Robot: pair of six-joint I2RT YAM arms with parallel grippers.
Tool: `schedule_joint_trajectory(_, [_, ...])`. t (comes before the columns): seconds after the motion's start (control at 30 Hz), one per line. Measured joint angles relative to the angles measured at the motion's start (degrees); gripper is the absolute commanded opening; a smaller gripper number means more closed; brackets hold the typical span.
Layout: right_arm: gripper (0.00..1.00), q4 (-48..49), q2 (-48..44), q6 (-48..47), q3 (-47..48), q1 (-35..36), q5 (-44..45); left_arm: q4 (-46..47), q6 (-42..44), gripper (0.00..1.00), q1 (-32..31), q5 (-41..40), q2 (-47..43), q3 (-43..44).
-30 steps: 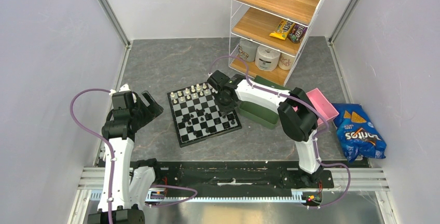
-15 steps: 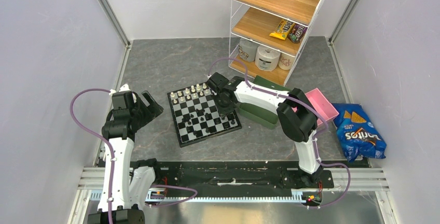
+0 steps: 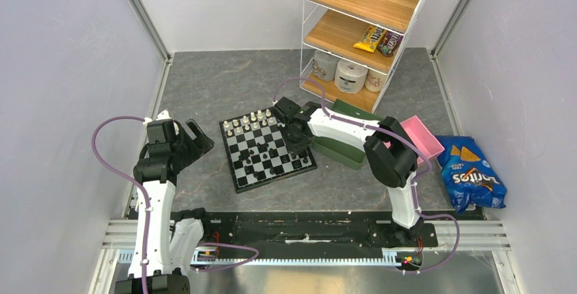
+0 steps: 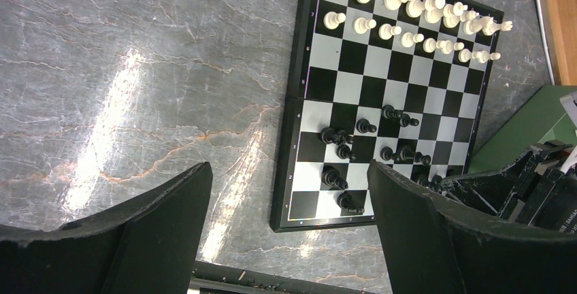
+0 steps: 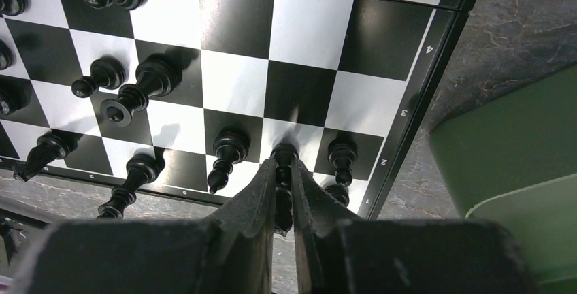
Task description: Set up the chess pieces on the board
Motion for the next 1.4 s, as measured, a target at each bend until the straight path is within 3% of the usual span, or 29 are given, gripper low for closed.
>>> schedule_joint_trajectory(0.93, [0.44, 0.0, -3.0, 0.0, 2.7, 0.1, -0.6, 0.0, 0.0, 0.91, 0.0, 0.0, 0.0, 0.0])
schedule_joint_trajectory(1.4, [0.42, 0.0, -1.5, 0.0, 3.9, 2.6, -3.5, 0.0, -0.2, 0.91, 0.0, 0.0, 0.0, 0.0])
